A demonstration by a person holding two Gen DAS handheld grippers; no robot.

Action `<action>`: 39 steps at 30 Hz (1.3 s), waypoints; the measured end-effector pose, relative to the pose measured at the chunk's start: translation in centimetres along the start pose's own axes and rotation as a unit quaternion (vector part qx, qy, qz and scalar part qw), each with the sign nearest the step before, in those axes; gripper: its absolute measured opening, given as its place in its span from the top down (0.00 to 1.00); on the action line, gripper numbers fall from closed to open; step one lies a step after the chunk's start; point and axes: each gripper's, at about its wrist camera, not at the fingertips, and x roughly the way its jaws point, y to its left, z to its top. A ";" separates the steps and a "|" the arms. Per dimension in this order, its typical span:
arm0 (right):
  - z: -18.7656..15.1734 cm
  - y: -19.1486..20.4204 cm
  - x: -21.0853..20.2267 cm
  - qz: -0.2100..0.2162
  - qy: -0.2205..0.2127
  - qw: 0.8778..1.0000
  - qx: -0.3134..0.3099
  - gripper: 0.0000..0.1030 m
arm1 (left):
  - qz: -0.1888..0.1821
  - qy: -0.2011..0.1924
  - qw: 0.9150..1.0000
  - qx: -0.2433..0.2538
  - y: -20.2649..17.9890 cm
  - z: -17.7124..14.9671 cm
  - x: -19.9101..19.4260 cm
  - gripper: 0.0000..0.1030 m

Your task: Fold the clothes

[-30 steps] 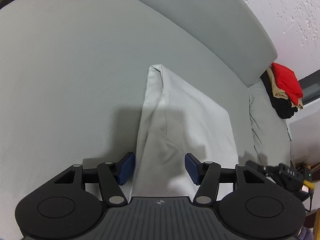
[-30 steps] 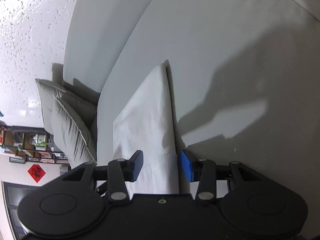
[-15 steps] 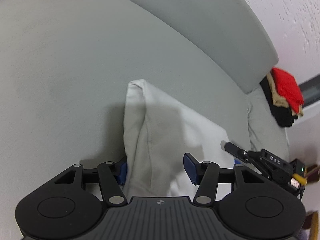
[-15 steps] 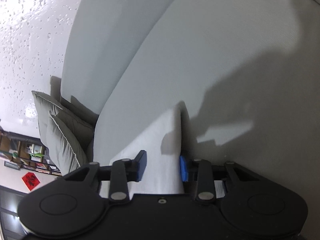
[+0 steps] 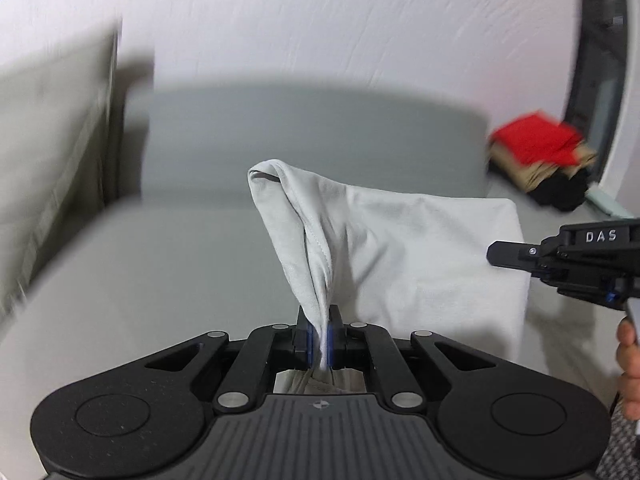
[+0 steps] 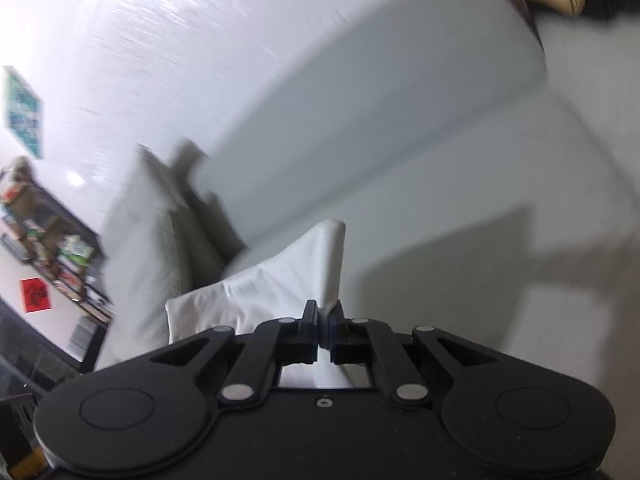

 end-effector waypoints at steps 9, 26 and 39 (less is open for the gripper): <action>4.9 4.4 -20.1 0.029 -0.196 0.979 -0.054 0.95 | -0.140 -0.147 0.979 0.009 -8.8 6.1 -9.5 0.95; 9.4 -9.9 -34.0 -0.172 -0.254 0.951 0.028 0.96 | -0.312 -0.013 0.950 0.018 -29.5 6.0 1.7 0.95; 14.6 -29.1 -24.4 -0.318 -0.141 0.931 0.111 0.79 | -0.172 0.142 0.974 0.026 -33.2 3.7 20.7 0.83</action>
